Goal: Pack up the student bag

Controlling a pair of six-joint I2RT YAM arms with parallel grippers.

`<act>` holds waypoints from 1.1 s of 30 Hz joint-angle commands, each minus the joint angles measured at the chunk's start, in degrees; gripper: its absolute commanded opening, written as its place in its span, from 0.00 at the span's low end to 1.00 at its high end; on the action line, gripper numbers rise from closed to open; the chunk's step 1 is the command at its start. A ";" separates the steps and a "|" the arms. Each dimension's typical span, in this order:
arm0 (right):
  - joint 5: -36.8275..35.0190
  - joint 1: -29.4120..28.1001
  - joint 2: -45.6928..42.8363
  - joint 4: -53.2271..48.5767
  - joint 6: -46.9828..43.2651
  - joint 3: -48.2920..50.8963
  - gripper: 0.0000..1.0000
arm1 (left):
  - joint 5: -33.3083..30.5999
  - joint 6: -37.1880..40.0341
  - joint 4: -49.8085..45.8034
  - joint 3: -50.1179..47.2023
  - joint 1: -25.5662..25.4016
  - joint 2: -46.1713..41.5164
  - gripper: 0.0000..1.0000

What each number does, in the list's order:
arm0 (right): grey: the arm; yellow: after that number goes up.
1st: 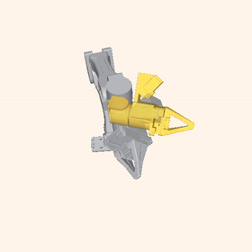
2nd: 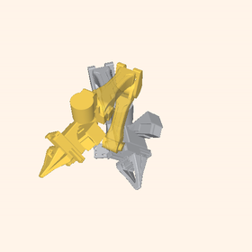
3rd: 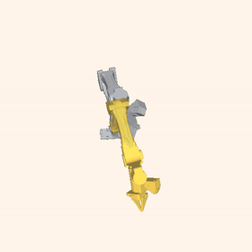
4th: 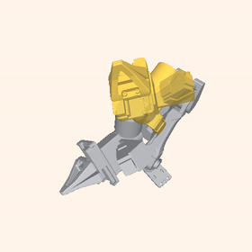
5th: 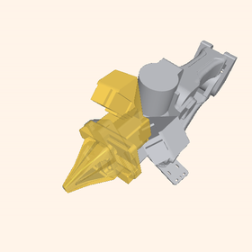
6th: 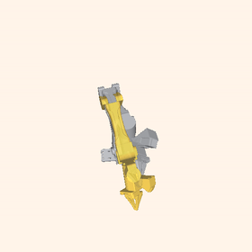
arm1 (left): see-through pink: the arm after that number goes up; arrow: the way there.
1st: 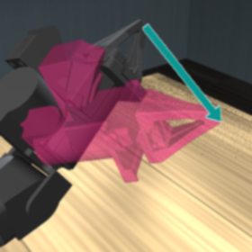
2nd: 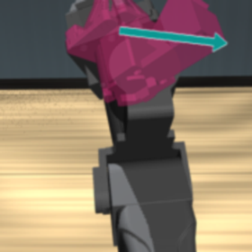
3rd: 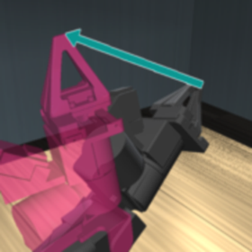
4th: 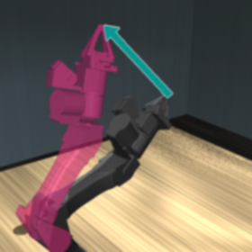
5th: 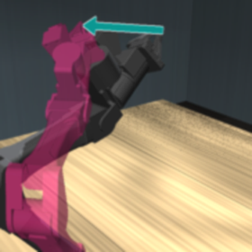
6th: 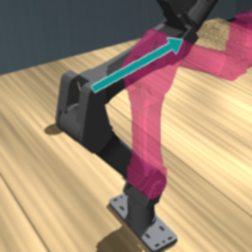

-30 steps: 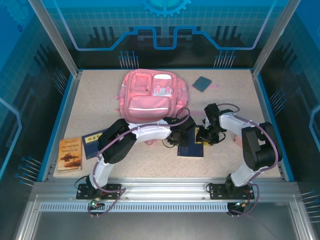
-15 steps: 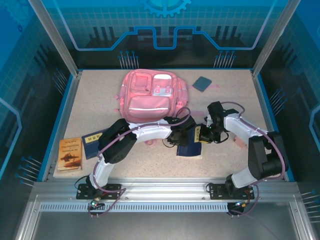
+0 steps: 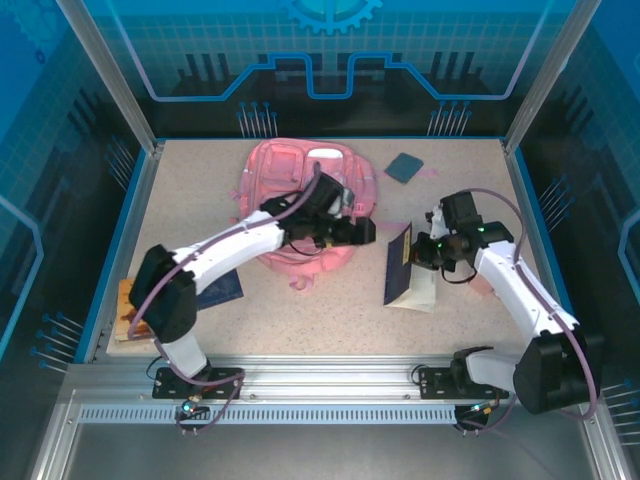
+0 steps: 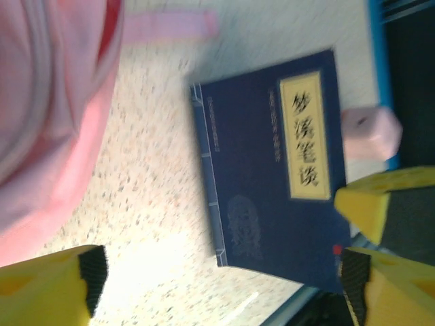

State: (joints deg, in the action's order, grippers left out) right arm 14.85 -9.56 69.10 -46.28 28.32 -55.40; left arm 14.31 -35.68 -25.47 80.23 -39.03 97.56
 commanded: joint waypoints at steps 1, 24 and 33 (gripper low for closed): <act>7.31 0.68 -2.11 -1.70 -2.34 -5.39 0.00 | 10.84 -0.59 5.47 -5.14 4.65 -2.41 0.98; 35.31 -6.01 6.99 15.38 6.69 -18.68 0.00 | 34.91 -25.05 42.00 -21.44 15.55 -6.67 0.99; 34.96 -5.85 8.61 14.94 6.93 -18.60 0.00 | 36.21 -28.19 48.06 -22.40 17.19 -10.50 0.83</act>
State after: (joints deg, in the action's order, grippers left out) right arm 48.47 -15.07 76.90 -32.36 34.76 -72.12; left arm 47.90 -61.93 17.39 58.22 -22.59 90.28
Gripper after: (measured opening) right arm 0.057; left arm 0.864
